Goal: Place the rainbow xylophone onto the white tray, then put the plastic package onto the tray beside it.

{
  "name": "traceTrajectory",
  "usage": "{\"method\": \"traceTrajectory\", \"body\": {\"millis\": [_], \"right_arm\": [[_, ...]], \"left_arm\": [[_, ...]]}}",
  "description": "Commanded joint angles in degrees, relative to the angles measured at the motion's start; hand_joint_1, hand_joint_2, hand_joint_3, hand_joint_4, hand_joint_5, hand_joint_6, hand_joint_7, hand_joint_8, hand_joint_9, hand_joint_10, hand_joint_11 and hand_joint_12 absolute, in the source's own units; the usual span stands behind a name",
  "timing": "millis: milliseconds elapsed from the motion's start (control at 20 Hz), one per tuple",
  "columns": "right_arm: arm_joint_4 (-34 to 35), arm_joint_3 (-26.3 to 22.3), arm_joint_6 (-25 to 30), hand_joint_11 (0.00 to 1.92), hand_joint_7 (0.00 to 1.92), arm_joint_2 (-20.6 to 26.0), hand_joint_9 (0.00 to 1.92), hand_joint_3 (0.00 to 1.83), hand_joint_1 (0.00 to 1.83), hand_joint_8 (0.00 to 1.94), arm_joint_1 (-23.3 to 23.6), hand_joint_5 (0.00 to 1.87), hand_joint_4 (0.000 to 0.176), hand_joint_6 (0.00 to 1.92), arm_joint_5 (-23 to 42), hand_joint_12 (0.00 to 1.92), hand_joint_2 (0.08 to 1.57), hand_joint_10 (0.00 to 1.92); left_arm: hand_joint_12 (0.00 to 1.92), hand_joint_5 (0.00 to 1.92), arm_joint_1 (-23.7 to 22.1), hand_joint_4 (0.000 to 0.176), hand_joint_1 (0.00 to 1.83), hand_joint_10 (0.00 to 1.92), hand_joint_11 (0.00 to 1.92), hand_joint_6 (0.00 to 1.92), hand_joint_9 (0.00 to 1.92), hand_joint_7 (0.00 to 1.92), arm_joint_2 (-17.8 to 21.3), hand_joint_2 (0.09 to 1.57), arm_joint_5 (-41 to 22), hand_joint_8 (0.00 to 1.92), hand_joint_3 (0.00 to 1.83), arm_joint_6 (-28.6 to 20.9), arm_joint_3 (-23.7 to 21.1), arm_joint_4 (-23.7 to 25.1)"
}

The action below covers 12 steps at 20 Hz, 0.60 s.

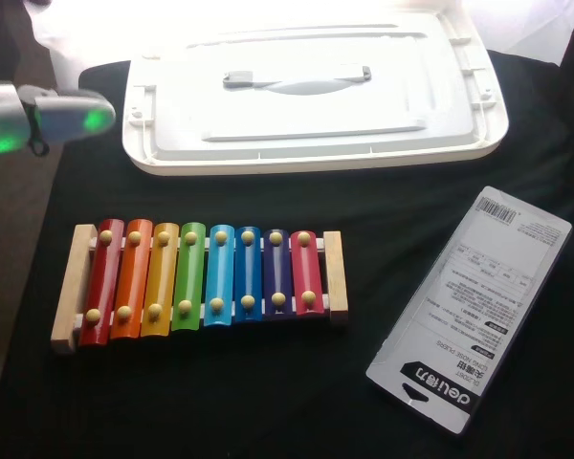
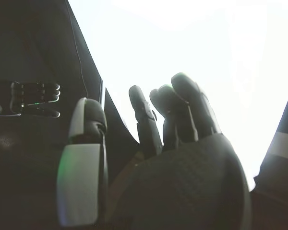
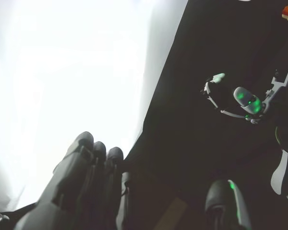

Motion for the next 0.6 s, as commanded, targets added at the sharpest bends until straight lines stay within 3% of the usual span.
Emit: {"method": "traceTrajectory", "body": {"millis": [0, 300, 550], "right_arm": [[1.9, 0.4, 0.6, 0.00, 0.27, -0.1, 0.23, 0.00, 0.65, 0.00, 0.4, 0.55, 0.000, 0.00, 6.2, 0.70, 0.82, 0.02], [1.7, 0.4, 0.6, 0.00, 0.27, -0.2, 0.22, 0.00, 0.65, 0.00, 0.4, 0.53, 0.000, 0.00, 6.2, 0.63, 0.82, 0.00], [1.3, 0.4, 0.6, 0.00, 0.29, -0.2, 0.25, 0.00, 0.69, 0.00, 0.4, 0.55, 0.000, 0.01, 6.2, 0.66, 0.83, 0.01]], "left_arm": [[0.73, 0.19, -0.8, 0.000, 0.90, 0.02, 0.00, 0.00, 0.23, 0.20, -0.1, 0.89, -7.1, 0.00, 0.01, -0.4, 0.0, 0.0], [0.91, 0.15, -1.4, 0.000, 0.85, 0.00, 0.00, 0.00, 0.25, 0.18, 0.0, 0.93, -5.5, 0.00, 0.01, -2.3, 0.3, 3.0], [0.75, 0.10, -1.7, 0.000, 0.81, 0.00, 0.00, 0.00, 0.17, 0.12, 0.2, 0.86, -2.1, 0.00, 0.00, -6.4, 0.7, 8.8]]}}
